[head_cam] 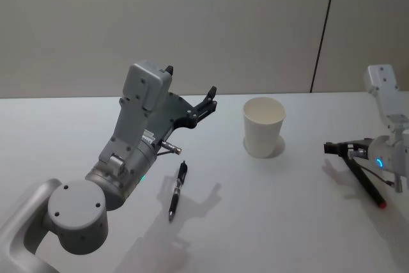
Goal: Place the pen into the pen holder.
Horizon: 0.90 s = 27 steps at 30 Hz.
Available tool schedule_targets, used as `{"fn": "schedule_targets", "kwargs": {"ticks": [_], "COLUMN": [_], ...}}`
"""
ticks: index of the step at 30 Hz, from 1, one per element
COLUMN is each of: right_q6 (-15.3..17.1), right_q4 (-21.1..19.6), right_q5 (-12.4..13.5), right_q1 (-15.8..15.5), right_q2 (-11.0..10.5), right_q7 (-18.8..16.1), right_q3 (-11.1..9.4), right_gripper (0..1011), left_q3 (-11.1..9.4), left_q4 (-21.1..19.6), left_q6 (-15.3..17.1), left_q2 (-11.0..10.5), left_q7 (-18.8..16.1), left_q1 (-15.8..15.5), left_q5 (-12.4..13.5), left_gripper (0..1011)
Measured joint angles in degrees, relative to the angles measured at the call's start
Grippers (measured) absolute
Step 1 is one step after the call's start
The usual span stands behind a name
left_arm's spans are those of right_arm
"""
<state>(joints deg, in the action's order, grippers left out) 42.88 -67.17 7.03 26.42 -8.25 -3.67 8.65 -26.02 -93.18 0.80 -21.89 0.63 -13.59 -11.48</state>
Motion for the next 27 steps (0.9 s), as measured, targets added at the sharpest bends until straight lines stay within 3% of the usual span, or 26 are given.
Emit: {"fn": "schedule_targets", "kwargs": {"ticks": [27], "right_q6": [-2.1], "right_q4": [9.5], "right_q5": [-1.1], "right_q1": [3.9], "right_q2": [1.0], "right_q7": [0.2], "right_q3": [-0.5], "right_gripper": [1002], "left_q3": [0.0], "left_q4": [0.0], "left_q6": [0.0], "left_q2": [0.0], "left_q7": [0.0], "left_q1": [0.0], "left_q5": [0.0], "left_gripper": [1003]}}
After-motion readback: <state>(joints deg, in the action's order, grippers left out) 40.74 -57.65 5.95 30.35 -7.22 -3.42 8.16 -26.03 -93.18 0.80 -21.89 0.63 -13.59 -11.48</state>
